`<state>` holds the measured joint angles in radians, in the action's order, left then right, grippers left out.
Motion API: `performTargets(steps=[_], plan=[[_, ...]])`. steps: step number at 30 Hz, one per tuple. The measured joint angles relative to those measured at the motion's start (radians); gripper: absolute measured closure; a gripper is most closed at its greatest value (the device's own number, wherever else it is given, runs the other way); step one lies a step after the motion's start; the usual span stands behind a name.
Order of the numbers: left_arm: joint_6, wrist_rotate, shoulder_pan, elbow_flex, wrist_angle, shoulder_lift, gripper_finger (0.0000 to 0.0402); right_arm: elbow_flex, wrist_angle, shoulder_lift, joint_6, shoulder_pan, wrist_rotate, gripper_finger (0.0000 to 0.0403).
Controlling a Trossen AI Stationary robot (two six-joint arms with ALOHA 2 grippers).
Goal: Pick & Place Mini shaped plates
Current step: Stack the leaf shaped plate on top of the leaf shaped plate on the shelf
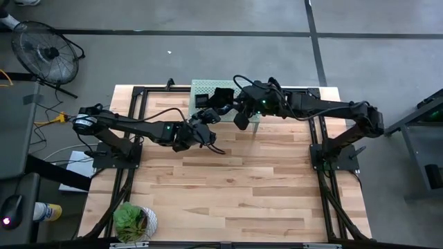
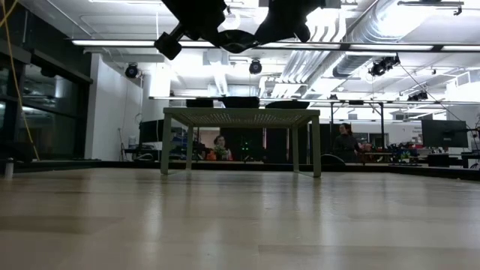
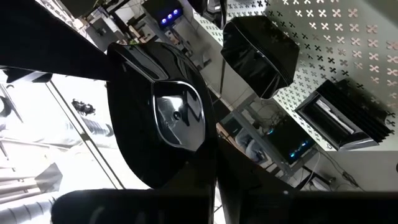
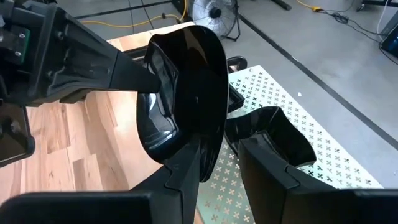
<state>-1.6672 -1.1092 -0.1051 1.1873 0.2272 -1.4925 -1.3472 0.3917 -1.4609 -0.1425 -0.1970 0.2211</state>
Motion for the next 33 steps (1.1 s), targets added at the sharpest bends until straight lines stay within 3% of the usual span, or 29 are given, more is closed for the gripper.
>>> performTargets(steps=[16,26,33], plan=[[0.000,0.001,0.000,0.000,0.000,0.000,0.0401,0.000,-0.003,0.000,-0.016,-0.005,-0.002,0.0300],[0.000,0.002,0.000,0.000,0.000,0.000,0.0401,0.000,-0.003,0.000,-0.037,-0.040,-0.105,0.0392],[0.000,0.001,0.000,0.001,0.000,0.000,0.0401,0.001,0.000,0.000,-0.036,-0.039,-0.109,0.0400]])
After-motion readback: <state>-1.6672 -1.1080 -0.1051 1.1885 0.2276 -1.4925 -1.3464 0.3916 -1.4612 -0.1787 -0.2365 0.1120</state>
